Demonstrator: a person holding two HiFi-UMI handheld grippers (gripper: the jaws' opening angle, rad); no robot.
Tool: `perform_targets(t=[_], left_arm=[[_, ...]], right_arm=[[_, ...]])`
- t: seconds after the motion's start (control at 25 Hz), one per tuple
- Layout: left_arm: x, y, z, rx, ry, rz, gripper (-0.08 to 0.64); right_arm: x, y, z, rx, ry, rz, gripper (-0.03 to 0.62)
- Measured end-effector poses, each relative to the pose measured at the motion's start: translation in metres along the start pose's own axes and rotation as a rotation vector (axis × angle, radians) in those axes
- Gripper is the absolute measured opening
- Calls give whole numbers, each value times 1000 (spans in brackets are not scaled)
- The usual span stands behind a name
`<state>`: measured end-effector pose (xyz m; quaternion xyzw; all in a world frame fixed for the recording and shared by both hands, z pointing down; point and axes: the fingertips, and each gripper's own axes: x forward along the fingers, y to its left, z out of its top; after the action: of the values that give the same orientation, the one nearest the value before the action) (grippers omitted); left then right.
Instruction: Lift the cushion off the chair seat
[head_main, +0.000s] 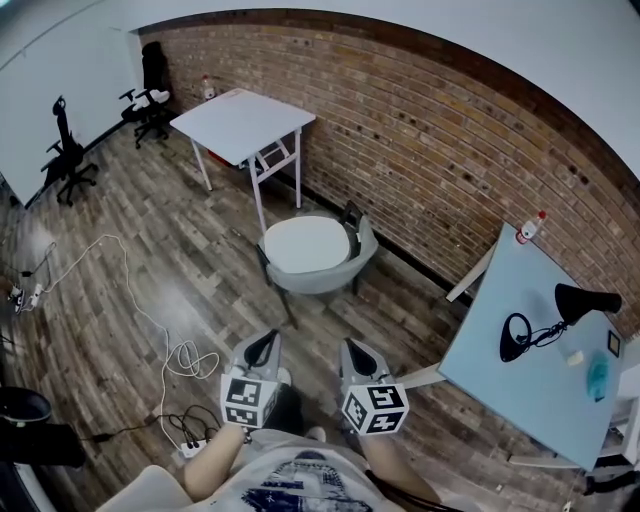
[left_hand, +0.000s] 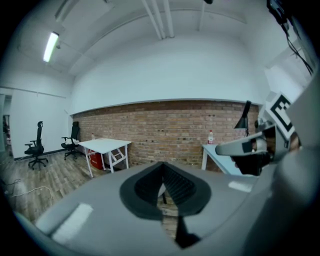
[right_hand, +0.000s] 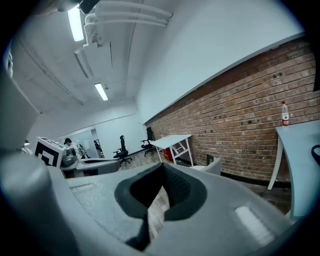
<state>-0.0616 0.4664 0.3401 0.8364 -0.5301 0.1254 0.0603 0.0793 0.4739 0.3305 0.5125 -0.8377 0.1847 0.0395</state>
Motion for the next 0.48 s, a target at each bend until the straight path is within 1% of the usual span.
perform_targets(t=[0.2,0.48], left_arm=[[30,21,-4,-20,8,2,-8],[94,70,0,-32,26,-31,-8]], right_arm=[[35,-8,-2,4,34,1,-2],[107,-23,13,14,56,-29,-3]])
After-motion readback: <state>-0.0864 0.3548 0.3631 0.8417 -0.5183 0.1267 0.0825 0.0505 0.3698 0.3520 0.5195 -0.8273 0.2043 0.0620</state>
